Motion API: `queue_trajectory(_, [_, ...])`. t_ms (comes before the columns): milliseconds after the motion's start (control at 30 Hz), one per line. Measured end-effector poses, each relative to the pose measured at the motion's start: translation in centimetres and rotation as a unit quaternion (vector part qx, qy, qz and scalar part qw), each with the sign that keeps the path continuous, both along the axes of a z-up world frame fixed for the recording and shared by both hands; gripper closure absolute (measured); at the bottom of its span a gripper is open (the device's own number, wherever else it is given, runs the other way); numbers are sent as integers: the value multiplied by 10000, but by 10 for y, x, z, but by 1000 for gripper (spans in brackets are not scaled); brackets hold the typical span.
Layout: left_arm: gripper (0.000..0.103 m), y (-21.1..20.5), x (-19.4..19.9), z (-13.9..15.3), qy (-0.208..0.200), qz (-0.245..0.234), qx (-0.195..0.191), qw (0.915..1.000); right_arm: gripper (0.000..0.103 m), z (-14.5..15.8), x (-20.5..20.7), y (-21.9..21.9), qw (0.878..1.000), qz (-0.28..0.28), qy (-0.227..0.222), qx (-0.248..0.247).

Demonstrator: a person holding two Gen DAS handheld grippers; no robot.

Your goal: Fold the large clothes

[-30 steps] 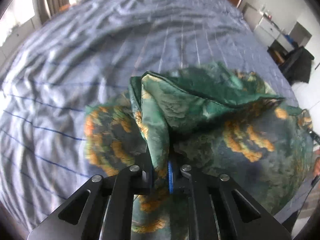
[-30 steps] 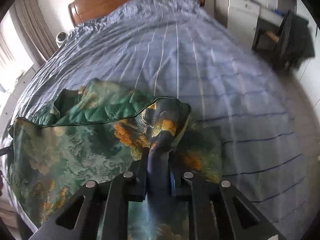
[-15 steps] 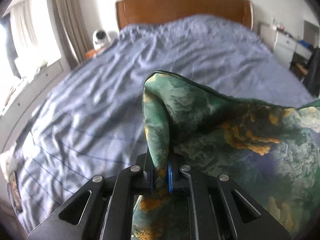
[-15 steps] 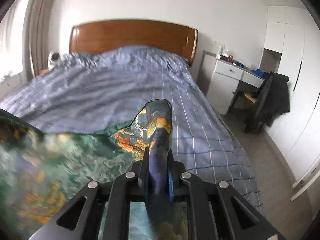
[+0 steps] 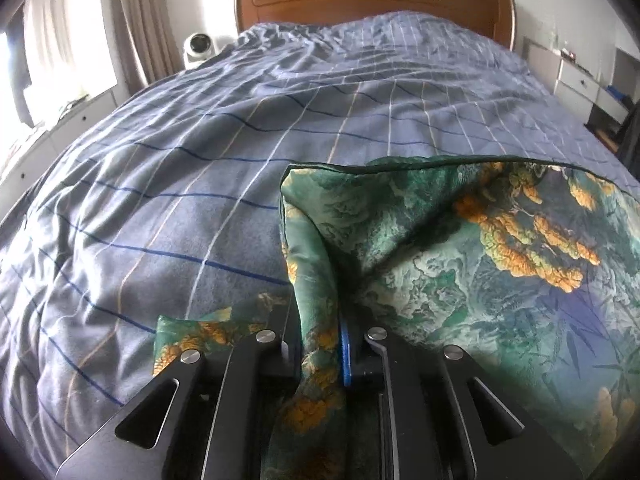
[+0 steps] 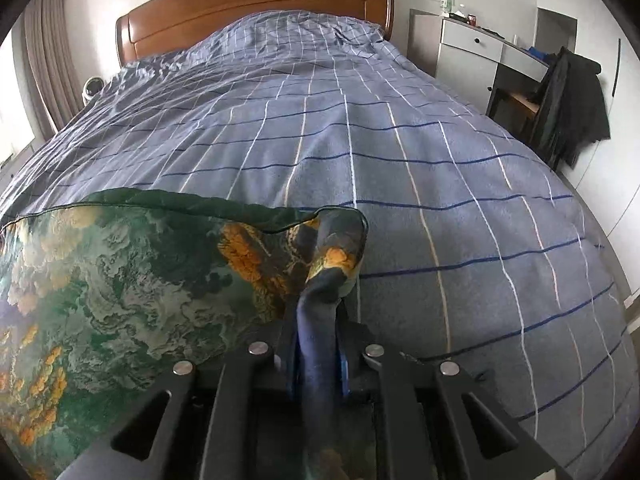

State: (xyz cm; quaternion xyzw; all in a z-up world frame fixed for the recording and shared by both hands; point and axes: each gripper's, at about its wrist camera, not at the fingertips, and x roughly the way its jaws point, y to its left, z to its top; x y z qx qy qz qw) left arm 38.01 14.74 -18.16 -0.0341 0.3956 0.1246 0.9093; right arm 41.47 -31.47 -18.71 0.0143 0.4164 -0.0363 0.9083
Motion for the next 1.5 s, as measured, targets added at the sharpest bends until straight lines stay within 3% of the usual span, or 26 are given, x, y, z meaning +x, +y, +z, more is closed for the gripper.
queue_trajectory(567, [90, -3, -10, 2, -89, 2, -1, 10000, 85, -6, 5, -11, 9993, -26, -58, 374])
queue_trajectory(1500, [90, -3, -10, 3, -104, 11, 35, 9999, 85, -6, 4, -12, 9992, -22, -69, 398])
